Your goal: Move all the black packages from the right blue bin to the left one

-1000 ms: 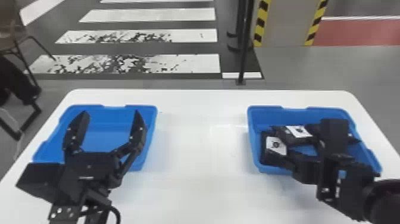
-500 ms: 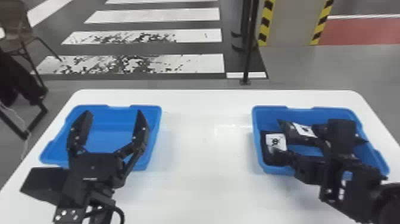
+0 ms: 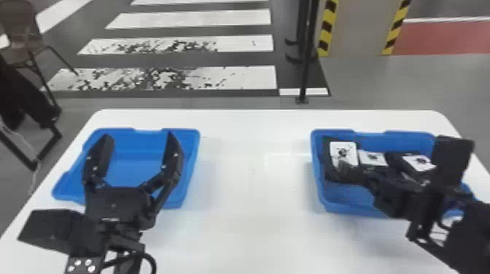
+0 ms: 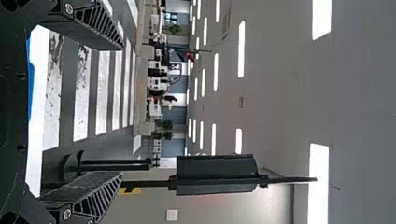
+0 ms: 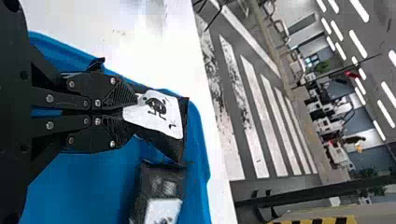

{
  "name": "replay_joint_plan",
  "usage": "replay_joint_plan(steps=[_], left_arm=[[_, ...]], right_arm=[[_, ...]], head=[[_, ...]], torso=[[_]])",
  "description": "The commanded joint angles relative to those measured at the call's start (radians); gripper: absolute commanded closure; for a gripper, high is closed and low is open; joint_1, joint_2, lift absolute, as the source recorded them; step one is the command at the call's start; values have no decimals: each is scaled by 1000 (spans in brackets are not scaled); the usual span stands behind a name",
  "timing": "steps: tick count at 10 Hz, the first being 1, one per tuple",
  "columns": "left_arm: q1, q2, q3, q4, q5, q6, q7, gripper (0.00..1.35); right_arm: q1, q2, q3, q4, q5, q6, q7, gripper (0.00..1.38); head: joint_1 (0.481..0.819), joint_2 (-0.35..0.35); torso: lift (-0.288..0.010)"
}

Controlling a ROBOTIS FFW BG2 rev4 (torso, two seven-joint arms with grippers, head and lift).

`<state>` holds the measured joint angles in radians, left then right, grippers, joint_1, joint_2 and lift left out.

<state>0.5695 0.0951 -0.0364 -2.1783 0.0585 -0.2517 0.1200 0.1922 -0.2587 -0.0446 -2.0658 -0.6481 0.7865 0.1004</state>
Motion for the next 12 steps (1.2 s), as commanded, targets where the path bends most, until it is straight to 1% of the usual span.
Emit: replay_joint_plan(steps=[1, 2, 3, 4, 5, 7, 8, 10, 12], left_arm=[[-3, 8, -27, -7, 107, -11, -11, 113], [-15, 12, -47, -17, 201, -16, -39, 113], [-27, 18, -73, -37, 269, -23, -51, 113], [-32, 28, -95, -56, 336, -9, -63, 113], [-37, 34, -105, -76, 398, 43, -85, 113], [-49, 34, -105, -78, 412, 149, -111, 113], [-52, 34, -101, -81, 412, 180, -120, 113], [-52, 34, -97, -103, 412, 239, -131, 113], [-66, 35, -91, -118, 432, 333, -165, 113]], right_arm=[[-1, 2, -41, -14, -12, -26, 91, 1116], [-40, 1, -45, 45, -48, -33, 213, 1116], [-92, -14, -7, 133, -112, -77, 323, 1116], [-146, -39, 69, 212, -201, -97, 413, 1116], [-185, -57, 138, 258, -283, -94, 475, 1116], [-190, -60, 204, 212, -371, -82, 496, 1116], [-195, -65, 238, 177, -391, -77, 499, 1116], [-207, -70, 284, 150, -411, -65, 498, 1116], [-219, -74, 316, 158, -421, -65, 498, 1116]], head=[[695, 77], [695, 76], [695, 79], [695, 89], [695, 117], [695, 159], [695, 178], [695, 218], [695, 232]], torso=[[-178], [-178], [-178], [-178], [-178], [-178], [-178], [-178], [-178]])
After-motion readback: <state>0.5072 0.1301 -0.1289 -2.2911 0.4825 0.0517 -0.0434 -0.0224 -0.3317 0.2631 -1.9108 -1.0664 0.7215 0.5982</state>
